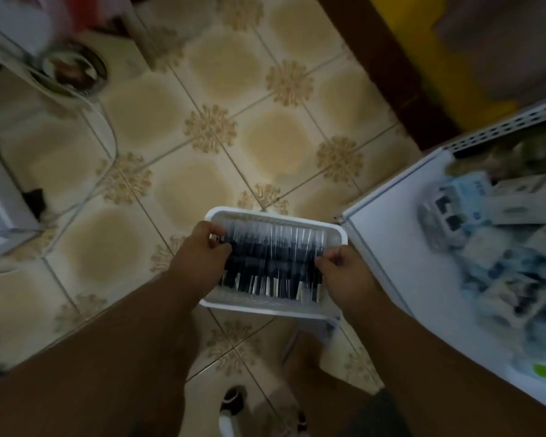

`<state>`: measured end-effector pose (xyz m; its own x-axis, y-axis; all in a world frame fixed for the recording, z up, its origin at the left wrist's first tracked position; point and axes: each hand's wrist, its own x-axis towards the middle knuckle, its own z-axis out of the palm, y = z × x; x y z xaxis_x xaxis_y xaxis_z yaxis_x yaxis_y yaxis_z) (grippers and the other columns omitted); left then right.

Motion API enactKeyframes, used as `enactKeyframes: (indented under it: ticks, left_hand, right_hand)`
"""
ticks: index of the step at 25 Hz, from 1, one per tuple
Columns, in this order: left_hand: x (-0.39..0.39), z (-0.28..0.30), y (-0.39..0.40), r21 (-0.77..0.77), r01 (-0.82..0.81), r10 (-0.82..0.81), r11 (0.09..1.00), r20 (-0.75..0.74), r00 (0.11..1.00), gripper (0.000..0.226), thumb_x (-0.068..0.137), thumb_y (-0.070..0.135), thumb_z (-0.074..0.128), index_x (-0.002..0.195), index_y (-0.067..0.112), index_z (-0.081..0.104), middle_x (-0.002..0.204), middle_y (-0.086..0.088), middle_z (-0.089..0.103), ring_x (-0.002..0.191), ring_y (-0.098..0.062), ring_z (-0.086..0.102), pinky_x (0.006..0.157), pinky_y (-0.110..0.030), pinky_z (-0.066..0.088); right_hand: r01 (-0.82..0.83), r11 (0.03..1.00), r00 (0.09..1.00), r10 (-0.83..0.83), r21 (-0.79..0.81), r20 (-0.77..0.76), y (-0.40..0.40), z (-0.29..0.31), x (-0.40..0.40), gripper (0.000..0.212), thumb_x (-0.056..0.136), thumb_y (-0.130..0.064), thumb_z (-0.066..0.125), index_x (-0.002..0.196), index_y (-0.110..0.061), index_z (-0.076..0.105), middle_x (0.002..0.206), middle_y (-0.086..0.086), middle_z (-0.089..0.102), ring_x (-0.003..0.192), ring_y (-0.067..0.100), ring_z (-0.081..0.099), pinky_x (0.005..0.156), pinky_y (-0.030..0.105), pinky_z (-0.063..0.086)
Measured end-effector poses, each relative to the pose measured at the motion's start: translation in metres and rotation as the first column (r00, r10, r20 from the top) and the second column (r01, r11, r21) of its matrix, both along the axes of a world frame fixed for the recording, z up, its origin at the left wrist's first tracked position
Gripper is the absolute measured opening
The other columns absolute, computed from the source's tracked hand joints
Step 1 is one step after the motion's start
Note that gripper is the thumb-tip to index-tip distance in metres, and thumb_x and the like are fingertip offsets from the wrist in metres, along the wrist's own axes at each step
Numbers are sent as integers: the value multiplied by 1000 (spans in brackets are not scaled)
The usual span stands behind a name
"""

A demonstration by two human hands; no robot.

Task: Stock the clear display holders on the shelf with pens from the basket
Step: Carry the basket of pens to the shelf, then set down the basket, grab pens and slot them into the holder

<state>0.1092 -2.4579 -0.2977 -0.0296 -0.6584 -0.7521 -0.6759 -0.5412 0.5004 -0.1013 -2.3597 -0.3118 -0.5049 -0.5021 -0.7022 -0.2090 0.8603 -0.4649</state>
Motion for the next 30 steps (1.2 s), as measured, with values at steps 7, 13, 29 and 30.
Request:
enactKeyframes:
  ticks: [7, 13, 29, 30]
  left_hand:
    - [10, -181, 11, 43, -1, 1, 999, -2, 1000, 18, 95, 15, 52, 112, 21, 50, 85, -12, 60, 70, -28, 57, 60, -36, 45]
    - [18, -231, 23, -20, -14, 15, 1000, 36, 999, 25, 91, 12, 52, 114, 21, 51, 89, -10, 60, 73, -26, 58, 62, -35, 49]
    - [20, -244, 29, -20, 132, -128, 991, 144, 981, 33, 79, 35, 59, 110, 28, 51, 116, -16, 54, 88, -32, 61, 68, -36, 57]
    - [23, -248, 25, -36, 142, -134, 989, 158, 978, 29, 82, 33, 59, 110, 27, 52, 118, -14, 51, 86, -29, 60, 67, -35, 56]
  right_hand:
    - [-115, 992, 991, 118, 46, -59, 1, -182, 0, 16, 89, -23, 61, 89, -7, 64, 79, 11, 65, 78, 28, 64, 74, 38, 54]
    - [-84, 995, 996, 86, 51, -38, 14, -232, 15, 11, 90, -22, 59, 97, -13, 58, 85, 5, 61, 73, 19, 58, 68, 30, 49]
    - [-426, 854, 783, 514, 299, -351, 18, -213, 31, 45, 91, -32, 54, 131, -11, 48, 127, 15, 39, 116, 32, 41, 93, 39, 41]
    - [-455, 838, 733, 544, 301, -408, 20, -213, 33, 43, 92, -33, 53, 128, -12, 49, 126, 14, 40, 113, 32, 43, 91, 39, 41]
